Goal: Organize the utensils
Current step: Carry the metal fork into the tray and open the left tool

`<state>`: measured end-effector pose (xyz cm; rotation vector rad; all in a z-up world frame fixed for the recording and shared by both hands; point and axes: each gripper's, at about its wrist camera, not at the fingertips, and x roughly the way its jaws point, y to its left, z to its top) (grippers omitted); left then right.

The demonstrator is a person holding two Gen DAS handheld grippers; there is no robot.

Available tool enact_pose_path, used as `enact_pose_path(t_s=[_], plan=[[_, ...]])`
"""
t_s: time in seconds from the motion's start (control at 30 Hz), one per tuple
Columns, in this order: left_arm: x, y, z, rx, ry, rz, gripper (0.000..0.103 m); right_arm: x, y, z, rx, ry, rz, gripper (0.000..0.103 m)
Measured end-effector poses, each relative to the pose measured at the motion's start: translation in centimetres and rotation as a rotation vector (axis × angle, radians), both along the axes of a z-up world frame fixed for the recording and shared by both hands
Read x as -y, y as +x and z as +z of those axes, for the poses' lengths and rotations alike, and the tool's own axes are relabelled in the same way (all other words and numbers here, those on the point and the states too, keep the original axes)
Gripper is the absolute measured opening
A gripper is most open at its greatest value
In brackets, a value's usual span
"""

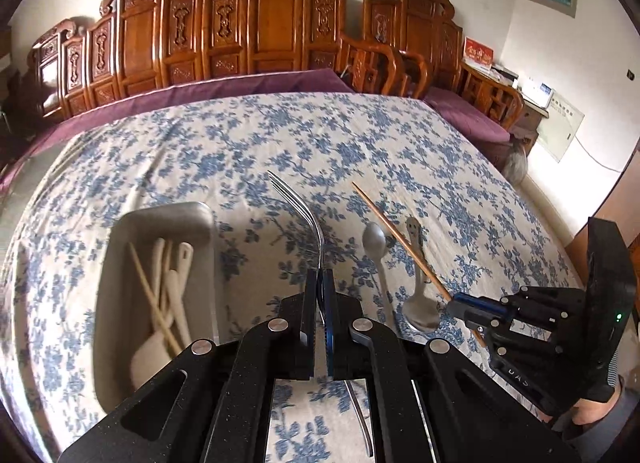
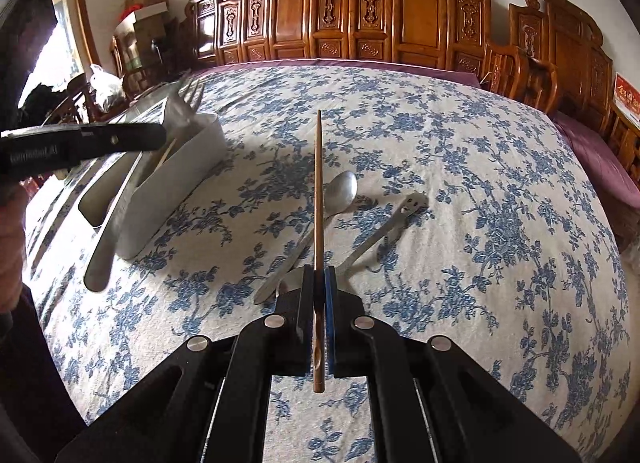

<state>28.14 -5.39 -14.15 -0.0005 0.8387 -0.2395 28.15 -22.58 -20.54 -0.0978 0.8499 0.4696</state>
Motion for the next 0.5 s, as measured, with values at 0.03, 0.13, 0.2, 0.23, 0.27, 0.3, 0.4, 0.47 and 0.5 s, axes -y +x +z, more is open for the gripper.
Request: enact_pose_path(t_s=[0.03,0.13,0.2,0.23,0.27,0.3,0.4,0.47,0.5], plan=[[-0.4,0.0,0.2,0.003,0.002,0.003,0.002,-0.2,-0.2,0.1,0.002,0.001,0.003,0.006],[-1.7,-0.1,0.6,0.008,0.01,0.015,0.002,-0.7,-0.5,0.2,0.005,0.003,0.01,0.006],[-2.6,-0.1,0.8,0.01,0.016,0.026,0.002,-1.1,-0.8,0.3,0.008,0.001,0.014,0.006],[-3.3,0.0,0.9,0.011,0.02,0.033,0.002,-1.3,-0.9,0.4,0.009,0.001,0.016,0.006],[-3.7,0.1,0.9,0.012,0.025,0.039,0.002,-1.5,-1.0,0.4,0.009,0.002,0.018,0.006],[-4.1,0.1,1.0,0.012,0.029,0.043,0.002,-1.7,-1.1,0.5,0.012,0.001,0.02,0.006],[-5.7,0.6,1.1,0.015,0.047,0.06,0.002,-2.4,-1.4,0.6,0.018,-0.002,0.028,0.006],[-6.9,0.9,1.2,0.017,0.057,0.075,0.002,-2.7,-1.5,0.6,0.014,0.003,0.036,0.006],[-7.3,1.0,1.1,0.017,0.061,0.079,0.002,-2.8,-1.5,0.5,0.01,0.007,0.039,0.006]])
